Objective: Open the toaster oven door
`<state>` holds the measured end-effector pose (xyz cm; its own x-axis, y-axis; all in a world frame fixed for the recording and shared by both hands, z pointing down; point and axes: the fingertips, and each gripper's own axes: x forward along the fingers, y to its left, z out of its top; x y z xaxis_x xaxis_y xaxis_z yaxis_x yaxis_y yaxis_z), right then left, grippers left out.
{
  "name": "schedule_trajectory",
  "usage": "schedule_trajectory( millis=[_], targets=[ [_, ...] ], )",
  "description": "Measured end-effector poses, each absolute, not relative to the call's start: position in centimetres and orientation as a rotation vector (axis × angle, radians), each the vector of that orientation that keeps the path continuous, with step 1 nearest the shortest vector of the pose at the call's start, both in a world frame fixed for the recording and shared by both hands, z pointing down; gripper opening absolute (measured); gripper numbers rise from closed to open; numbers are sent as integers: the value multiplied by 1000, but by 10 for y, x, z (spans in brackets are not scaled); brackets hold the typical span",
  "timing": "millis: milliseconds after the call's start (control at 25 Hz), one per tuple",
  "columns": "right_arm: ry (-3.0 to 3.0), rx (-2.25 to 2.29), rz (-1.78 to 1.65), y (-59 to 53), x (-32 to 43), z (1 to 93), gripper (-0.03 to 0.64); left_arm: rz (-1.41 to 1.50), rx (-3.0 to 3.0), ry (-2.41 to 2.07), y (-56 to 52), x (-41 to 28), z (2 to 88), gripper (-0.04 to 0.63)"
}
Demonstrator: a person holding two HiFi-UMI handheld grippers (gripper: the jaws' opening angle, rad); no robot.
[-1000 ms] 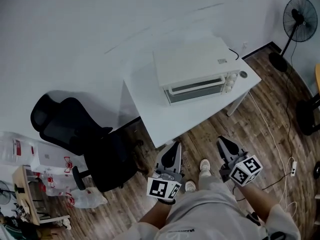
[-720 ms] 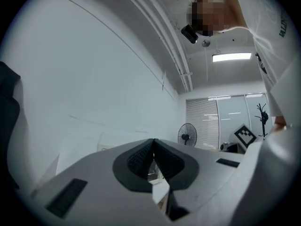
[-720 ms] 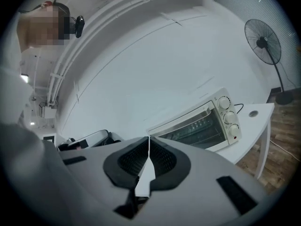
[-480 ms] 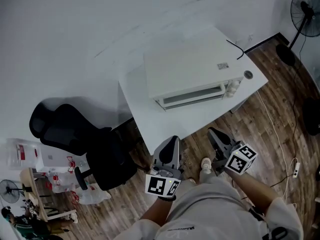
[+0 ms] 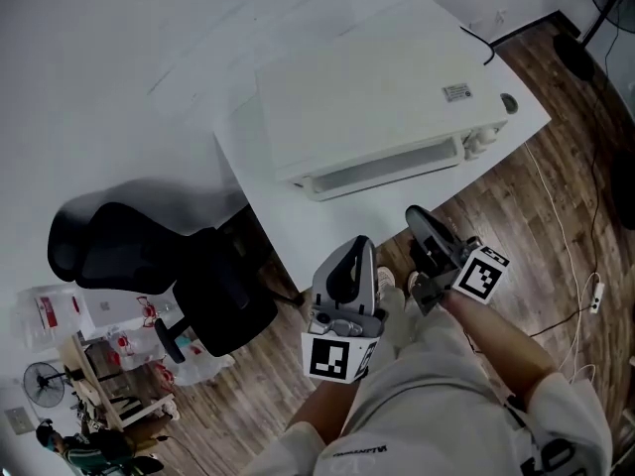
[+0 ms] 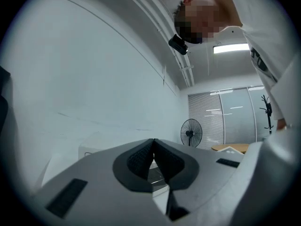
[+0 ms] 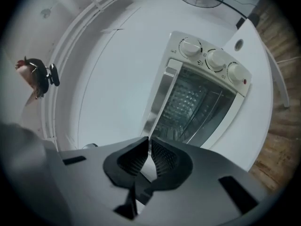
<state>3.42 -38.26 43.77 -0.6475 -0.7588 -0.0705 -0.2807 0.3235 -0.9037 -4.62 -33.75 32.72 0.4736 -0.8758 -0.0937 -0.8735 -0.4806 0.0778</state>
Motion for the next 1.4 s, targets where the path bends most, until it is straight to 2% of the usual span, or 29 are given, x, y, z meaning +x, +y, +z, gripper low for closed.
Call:
schedule_trajectory(
  millis=[400, 560, 1400],
  targets=[
    [1934, -799, -1289, -412, 29, 430, 21, -179, 2708, -1415, -360, -29, 346, 9],
    [1894, -755, -1297, -418, 27, 434, 83, -200, 2711, -1387, -365, -25, 347, 9],
    [1779, -688, -1268, -437, 25, 422, 126, -233, 2682, -1377, -368, -36, 354, 9]
  ],
)
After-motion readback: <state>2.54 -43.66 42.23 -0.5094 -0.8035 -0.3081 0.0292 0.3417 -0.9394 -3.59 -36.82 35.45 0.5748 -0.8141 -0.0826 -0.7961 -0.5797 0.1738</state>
